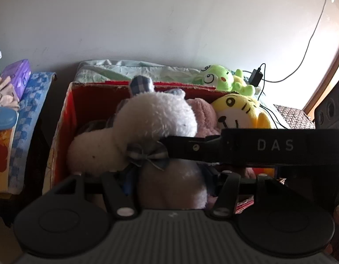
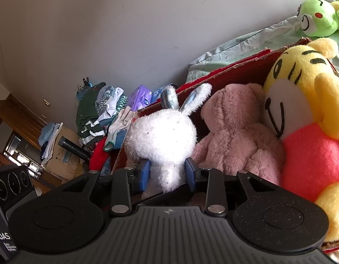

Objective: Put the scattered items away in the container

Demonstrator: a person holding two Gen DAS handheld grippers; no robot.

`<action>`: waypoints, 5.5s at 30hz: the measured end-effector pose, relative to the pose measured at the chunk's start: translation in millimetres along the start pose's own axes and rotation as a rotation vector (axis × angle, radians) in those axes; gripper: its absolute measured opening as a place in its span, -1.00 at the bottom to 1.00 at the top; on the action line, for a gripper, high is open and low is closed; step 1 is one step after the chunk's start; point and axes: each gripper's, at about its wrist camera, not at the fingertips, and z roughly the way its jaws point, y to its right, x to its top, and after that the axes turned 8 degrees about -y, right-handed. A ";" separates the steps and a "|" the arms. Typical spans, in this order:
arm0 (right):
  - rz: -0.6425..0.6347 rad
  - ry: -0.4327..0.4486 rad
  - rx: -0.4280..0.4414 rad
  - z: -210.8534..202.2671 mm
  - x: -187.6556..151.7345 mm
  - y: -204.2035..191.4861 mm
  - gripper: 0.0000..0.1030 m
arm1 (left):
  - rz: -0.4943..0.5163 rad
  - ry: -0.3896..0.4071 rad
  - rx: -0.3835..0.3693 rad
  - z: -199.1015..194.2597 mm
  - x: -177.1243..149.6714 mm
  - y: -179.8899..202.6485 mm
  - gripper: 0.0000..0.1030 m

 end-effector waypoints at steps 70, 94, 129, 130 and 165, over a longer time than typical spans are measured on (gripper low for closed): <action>-0.023 0.027 -0.129 -19.5 -20.3 -24.8 -0.22 | -0.032 -0.084 0.127 3.9 -13.4 12.5 0.99; 0.008 0.127 -0.358 -53.9 -41.5 -23.8 -0.18 | -0.064 -0.081 0.179 1.0 -14.3 19.0 0.99; -0.106 0.058 -0.621 -74.8 -76.9 -36.3 0.22 | -0.090 -0.167 0.442 -21.5 -56.8 79.7 0.99; -0.111 0.045 -0.633 -74.8 -77.9 -34.5 0.25 | -0.093 -0.179 0.451 -18.9 -58.5 83.4 0.99; 0.054 0.058 -0.795 -152.0 -71.3 63.5 0.57 | -0.069 -0.212 0.524 23.4 -67.5 188.4 0.99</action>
